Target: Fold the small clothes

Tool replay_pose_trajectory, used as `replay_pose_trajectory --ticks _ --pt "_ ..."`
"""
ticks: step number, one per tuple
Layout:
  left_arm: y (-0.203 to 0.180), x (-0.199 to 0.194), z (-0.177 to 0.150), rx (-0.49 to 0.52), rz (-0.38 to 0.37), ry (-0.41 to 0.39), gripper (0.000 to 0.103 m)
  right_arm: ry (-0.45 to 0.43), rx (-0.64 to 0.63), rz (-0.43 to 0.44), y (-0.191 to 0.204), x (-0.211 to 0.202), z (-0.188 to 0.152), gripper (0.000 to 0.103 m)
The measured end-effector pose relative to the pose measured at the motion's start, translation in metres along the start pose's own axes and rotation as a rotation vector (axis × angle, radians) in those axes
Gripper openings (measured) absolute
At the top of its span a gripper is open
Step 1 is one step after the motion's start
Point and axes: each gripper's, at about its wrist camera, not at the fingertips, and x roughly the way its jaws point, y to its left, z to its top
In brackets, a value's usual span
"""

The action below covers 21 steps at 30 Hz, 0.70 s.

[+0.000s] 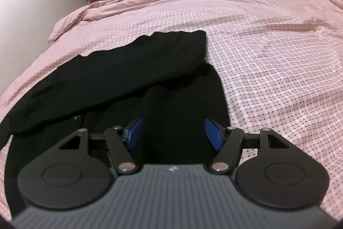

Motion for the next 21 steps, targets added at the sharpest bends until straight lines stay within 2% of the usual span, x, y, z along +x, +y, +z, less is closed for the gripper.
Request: replay_pose_trajectory --ticks 1,2,3,4,5,6,9,12,17,19,21 --pt "0.002 0.000 -0.002 -0.007 -0.014 -0.002 0.081 0.001 -0.003 0.000 0.002 0.000 0.000 0.066" --pt "0.004 -0.002 -0.004 -0.007 -0.031 -0.007 0.071 0.002 -0.007 0.000 0.003 0.001 0.000 0.066" --pt "0.003 -0.004 -0.006 -0.003 -0.051 -0.011 0.055 0.003 -0.010 0.000 0.004 0.001 -0.001 0.066" --pt "0.001 -0.006 -0.007 0.001 -0.069 -0.014 0.048 0.003 -0.010 0.000 0.006 0.002 -0.001 0.066" --pt "0.001 -0.007 -0.007 0.001 -0.079 -0.018 0.026 0.005 -0.009 0.000 0.007 0.002 -0.001 0.066" --pt "0.001 -0.008 -0.008 -0.002 -0.091 -0.022 0.010 0.007 -0.006 0.002 0.007 0.003 -0.002 0.066" --pt "-0.001 -0.008 0.001 -0.037 -0.094 -0.039 0.006 0.012 0.000 0.008 0.010 0.004 -0.003 0.066" --pt "0.005 -0.014 0.013 -0.048 -0.031 -0.093 0.005 0.008 -0.012 0.015 0.013 0.002 -0.005 0.066" --pt "0.007 -0.027 0.048 -0.047 0.016 -0.178 0.005 -0.002 0.003 0.018 0.011 0.000 -0.005 0.066" --pt "0.005 -0.033 0.062 -0.045 0.024 -0.209 0.005 -0.005 0.010 0.020 0.009 -0.001 -0.005 0.066" --pt "-0.002 -0.042 0.074 -0.053 -0.001 -0.228 0.005 -0.007 0.011 0.020 0.008 -0.002 -0.005 0.066"
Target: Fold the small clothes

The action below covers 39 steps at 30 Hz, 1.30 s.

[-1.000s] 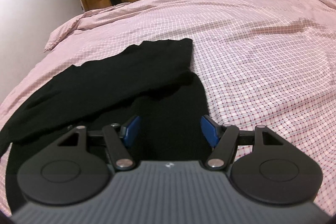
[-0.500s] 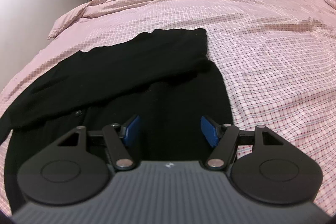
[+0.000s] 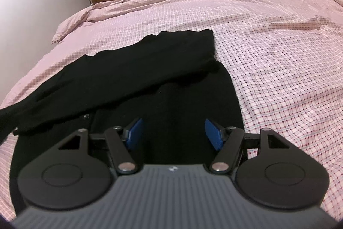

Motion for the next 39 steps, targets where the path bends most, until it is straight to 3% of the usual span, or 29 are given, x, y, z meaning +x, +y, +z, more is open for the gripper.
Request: replay_pose_trajectory --ticks 7,16,24,28,32,34,36,38,39 --pt "-0.050 -0.036 0.041 -0.007 -0.236 -0.080 0.005 -0.005 0.015 0.009 -0.002 -0.002 -0.001 0.066" --pt "-0.171 -0.065 0.057 0.073 -0.512 -0.096 0.005 -0.021 0.039 0.020 -0.010 -0.009 -0.002 0.066" --pt "-0.294 -0.055 0.008 0.212 -0.617 -0.002 0.005 -0.027 0.080 0.018 -0.026 -0.012 -0.004 0.066" --pt "-0.339 -0.030 -0.028 0.284 -0.608 0.074 0.006 -0.024 0.091 0.020 -0.031 -0.012 -0.006 0.066" --pt "-0.359 -0.010 -0.056 0.367 -0.582 0.140 0.008 -0.023 0.083 0.023 -0.032 -0.011 -0.009 0.066" --pt "-0.359 -0.010 -0.067 0.397 -0.594 0.167 0.018 -0.022 0.077 0.029 -0.031 -0.011 -0.009 0.066" --pt "-0.354 -0.016 -0.071 0.414 -0.597 0.158 0.049 -0.021 0.069 0.035 -0.029 -0.010 -0.009 0.066" --pt "-0.344 -0.026 -0.073 0.428 -0.588 0.122 0.065 -0.020 0.058 0.045 -0.025 -0.009 -0.008 0.066" --pt "-0.340 -0.030 -0.075 0.436 -0.580 0.100 0.066 -0.021 0.051 0.053 -0.022 -0.009 -0.007 0.066"
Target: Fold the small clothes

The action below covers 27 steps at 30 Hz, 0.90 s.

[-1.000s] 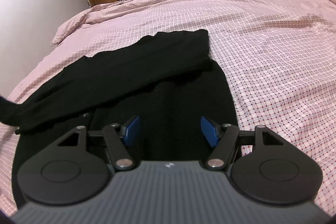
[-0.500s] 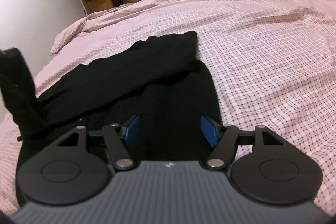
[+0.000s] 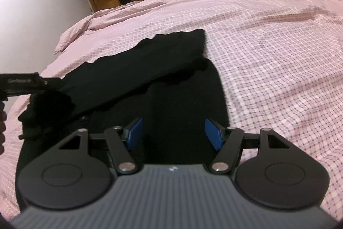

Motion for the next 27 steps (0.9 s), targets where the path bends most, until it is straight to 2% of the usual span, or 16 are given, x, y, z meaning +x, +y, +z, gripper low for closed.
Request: replay_pose_trajectory --ticks 4,13,22,27 --pt "0.015 -0.031 -0.012 0.009 0.034 -0.016 0.067 0.000 -0.042 0.035 0.014 0.001 0.003 0.066" --pt "0.084 -0.061 -0.045 -0.150 0.183 0.048 0.068 0.023 -0.163 0.151 0.061 0.010 0.006 0.066" --pt "0.132 -0.047 -0.072 -0.267 0.306 0.109 0.068 0.083 -0.296 0.320 0.126 0.027 -0.003 0.066" --pt "0.141 -0.034 -0.080 -0.300 0.321 0.116 0.068 0.129 -0.379 0.390 0.165 0.048 -0.010 0.066"
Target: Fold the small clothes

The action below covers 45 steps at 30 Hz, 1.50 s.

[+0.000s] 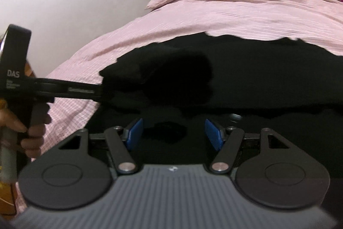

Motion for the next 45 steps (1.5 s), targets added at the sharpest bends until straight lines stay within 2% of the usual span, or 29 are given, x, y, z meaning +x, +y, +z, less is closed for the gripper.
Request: replay_pose_trajectory --ticks 7,8,9,10,13,18,21,28,30,34,36,37,38,39,41,45 --pt "0.004 0.010 0.000 -0.034 -0.015 0.003 0.069 0.053 -0.088 0.017 0.017 0.038 0.009 0.066" --pt "0.002 0.010 0.001 -0.031 -0.012 0.001 0.069 0.056 -0.098 0.010 0.018 0.040 0.008 0.054" --pt "0.001 0.011 0.001 -0.027 -0.009 -0.002 0.069 0.055 -0.106 0.002 0.018 0.041 0.008 0.031" --pt "0.000 0.012 0.001 -0.021 -0.006 -0.004 0.069 0.054 -0.101 0.005 0.015 0.040 0.008 0.021" --pt "-0.001 0.013 -0.001 -0.010 -0.003 -0.010 0.069 0.017 0.029 0.060 -0.004 0.021 0.015 0.017" --pt "0.000 0.015 -0.001 -0.008 -0.003 -0.013 0.070 -0.119 0.240 0.071 -0.048 -0.032 0.029 0.017" --pt "-0.001 0.016 -0.002 -0.008 0.003 -0.013 0.071 -0.172 0.369 0.070 -0.080 -0.060 0.029 0.017" --pt "0.000 0.017 -0.003 -0.001 0.013 -0.019 0.074 -0.217 0.580 0.058 -0.138 -0.106 -0.003 0.017" --pt "0.000 0.017 -0.002 -0.003 0.015 -0.018 0.074 -0.186 0.607 0.034 -0.149 -0.109 -0.016 0.017" --pt "-0.002 0.016 -0.002 0.010 0.024 -0.021 0.074 -0.066 0.640 -0.044 -0.159 -0.105 -0.040 0.021" --pt "-0.002 0.016 -0.003 0.013 0.027 -0.022 0.074 -0.018 0.652 -0.104 -0.161 -0.105 -0.049 0.034" --pt "-0.002 0.016 -0.003 0.012 0.026 -0.021 0.074 -0.008 0.652 -0.122 -0.162 -0.106 -0.050 0.035" --pt "-0.003 0.016 -0.002 0.010 0.027 -0.020 0.074 -0.013 0.651 -0.131 -0.163 -0.109 -0.051 0.040" --pt "-0.003 0.016 -0.002 0.008 0.027 -0.019 0.074 -0.024 0.650 -0.149 -0.162 -0.113 -0.050 0.050" --pt "-0.003 0.016 -0.002 0.008 0.030 -0.018 0.074 -0.055 0.623 -0.192 -0.159 -0.122 -0.045 0.058" --pt "-0.005 0.016 -0.003 0.014 0.038 -0.021 0.074 -0.125 0.522 -0.245 -0.147 -0.130 -0.025 0.059"
